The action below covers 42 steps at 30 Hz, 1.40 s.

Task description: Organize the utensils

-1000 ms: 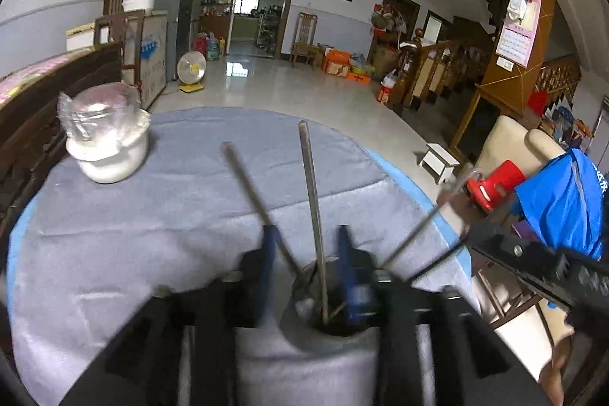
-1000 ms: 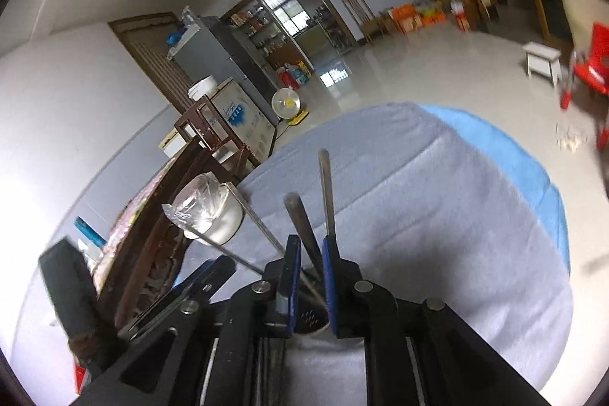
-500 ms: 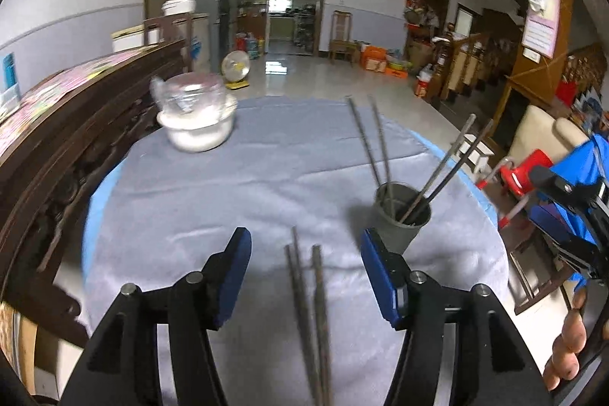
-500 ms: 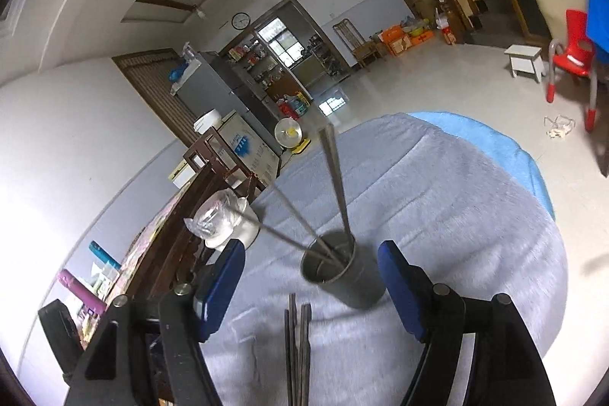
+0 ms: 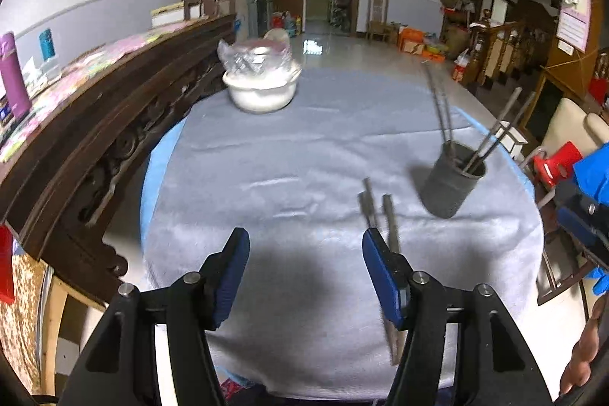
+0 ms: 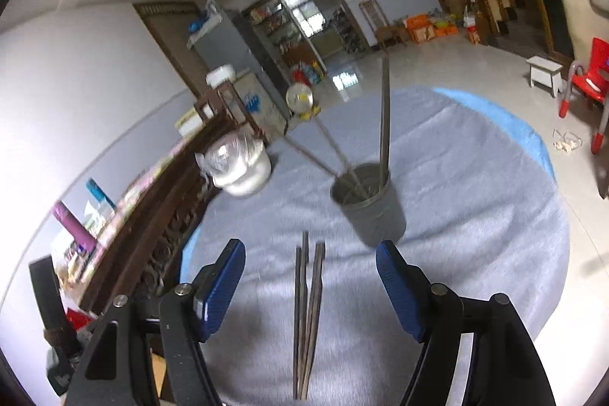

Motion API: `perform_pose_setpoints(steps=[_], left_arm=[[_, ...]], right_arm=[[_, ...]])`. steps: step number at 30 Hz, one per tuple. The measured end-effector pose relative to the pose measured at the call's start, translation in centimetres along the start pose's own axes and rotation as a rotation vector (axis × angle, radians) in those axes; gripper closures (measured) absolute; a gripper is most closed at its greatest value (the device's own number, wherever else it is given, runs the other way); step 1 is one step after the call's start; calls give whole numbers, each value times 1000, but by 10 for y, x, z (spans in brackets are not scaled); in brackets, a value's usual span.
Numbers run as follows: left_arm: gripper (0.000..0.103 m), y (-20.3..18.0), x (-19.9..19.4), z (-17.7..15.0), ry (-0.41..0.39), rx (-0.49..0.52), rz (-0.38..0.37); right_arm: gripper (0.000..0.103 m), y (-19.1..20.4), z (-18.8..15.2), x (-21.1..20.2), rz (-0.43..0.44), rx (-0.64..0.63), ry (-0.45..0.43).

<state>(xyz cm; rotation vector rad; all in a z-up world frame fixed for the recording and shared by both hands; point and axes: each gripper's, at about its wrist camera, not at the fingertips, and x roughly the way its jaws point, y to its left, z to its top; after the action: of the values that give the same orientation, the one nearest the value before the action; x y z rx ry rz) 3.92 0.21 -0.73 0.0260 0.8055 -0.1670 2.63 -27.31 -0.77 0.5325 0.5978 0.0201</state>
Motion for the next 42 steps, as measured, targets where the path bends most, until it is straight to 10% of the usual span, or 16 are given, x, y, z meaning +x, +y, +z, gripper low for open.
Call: perform_pose_setpoints(steps=[5, 8, 23, 42], left_arm=[[40, 12, 33, -7, 81, -24, -5], [40, 13, 54, -13, 135, -24, -18], [40, -10, 139, -18, 346, 3, -131], [40, -6, 148, -12, 406, -36, -207]], right_arm=[[32, 0, -19, 40, 7, -2, 111], [70, 2, -27, 66, -13, -33, 179], [75, -16, -70, 179, -30, -43, 424], [77, -15, -68, 193, -43, -123, 442]])
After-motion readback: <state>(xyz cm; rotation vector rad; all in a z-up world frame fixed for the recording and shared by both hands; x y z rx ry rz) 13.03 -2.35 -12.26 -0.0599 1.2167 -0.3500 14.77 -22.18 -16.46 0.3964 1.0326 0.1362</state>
